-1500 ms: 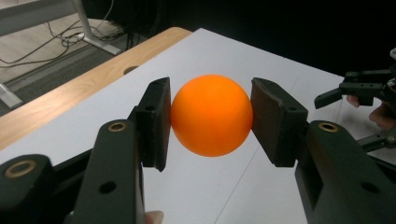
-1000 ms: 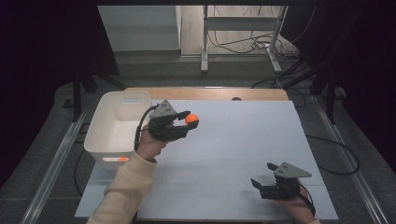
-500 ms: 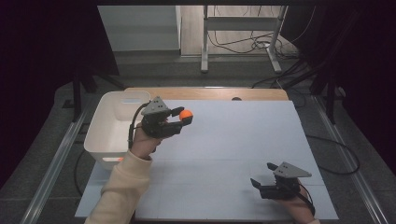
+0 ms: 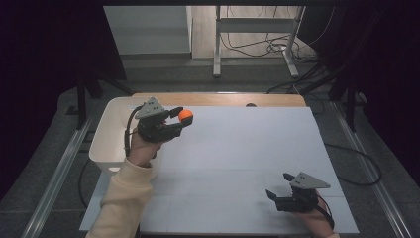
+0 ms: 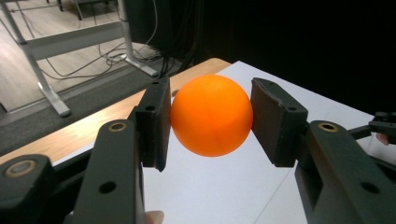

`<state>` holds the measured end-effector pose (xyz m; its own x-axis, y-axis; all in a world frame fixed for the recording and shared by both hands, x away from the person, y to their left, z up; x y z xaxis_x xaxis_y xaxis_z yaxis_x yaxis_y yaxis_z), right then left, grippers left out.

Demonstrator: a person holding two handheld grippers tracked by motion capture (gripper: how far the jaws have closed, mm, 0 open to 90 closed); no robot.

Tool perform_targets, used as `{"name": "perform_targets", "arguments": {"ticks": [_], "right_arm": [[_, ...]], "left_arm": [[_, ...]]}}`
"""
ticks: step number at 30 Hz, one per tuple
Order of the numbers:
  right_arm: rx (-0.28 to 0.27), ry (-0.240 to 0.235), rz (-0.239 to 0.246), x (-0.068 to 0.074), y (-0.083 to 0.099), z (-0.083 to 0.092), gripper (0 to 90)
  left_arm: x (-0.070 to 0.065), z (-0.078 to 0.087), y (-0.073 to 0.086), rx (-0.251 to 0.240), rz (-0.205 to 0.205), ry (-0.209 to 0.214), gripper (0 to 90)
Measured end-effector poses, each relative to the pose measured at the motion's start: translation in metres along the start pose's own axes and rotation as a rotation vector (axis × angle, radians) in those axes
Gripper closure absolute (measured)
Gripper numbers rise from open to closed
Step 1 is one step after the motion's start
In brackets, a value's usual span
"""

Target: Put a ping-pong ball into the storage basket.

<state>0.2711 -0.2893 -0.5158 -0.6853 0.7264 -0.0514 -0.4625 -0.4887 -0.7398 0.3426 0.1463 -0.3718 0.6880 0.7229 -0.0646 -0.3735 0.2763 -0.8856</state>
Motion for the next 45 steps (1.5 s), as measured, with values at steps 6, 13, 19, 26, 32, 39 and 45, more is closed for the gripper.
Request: {"name": "perform_targets", "arguments": {"ticks": [6,13,19,26,32,39,45], "right_arm": [[0.001,0.001,0.001,0.000,0.000,0.000,12.5],[-0.001,0.000,0.000,0.000,0.000,0.000,12.5],[0.000,-0.002,0.000,0.000,0.000,0.000,12.5],[0.000,-0.002,0.002,0.000,0.000,0.000,12.5],[0.001,-0.001,0.000,0.000,0.000,0.000,12.5],[0.004,0.001,0.002,0.000,0.001,0.000,12.5],[0.004,0.001,0.002,0.000,0.001,0.000,12.6]], "left_arm": [[0.005,0.004,0.001,-0.005,0.014,-0.011,50.4],[0.006,0.002,0.002,0.006,0.014,-0.012,50.4],[0.014,0.007,0.003,-0.004,0.032,-0.027,50.4],[0.021,0.017,0.004,-0.016,0.046,-0.063,50.4],[0.029,0.024,0.005,-0.021,0.063,-0.094,50.4],[0.039,0.032,0.008,-0.017,0.078,-0.159,50.4],[0.049,0.038,0.012,-0.016,0.103,-0.192,50.4]]}}
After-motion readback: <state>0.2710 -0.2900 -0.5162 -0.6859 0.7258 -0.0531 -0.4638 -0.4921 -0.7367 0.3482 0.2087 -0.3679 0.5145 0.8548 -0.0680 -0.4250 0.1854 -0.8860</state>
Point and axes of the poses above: each handheld gripper's, and its own axes: z roughly backward along the jaws, y roughly out of its underside, x roughly to its left, the point moved 1 cm from there along -z, roughly forward along the jaws, and after that the axes turned 8 degrees about x, right-handed, at the moved point
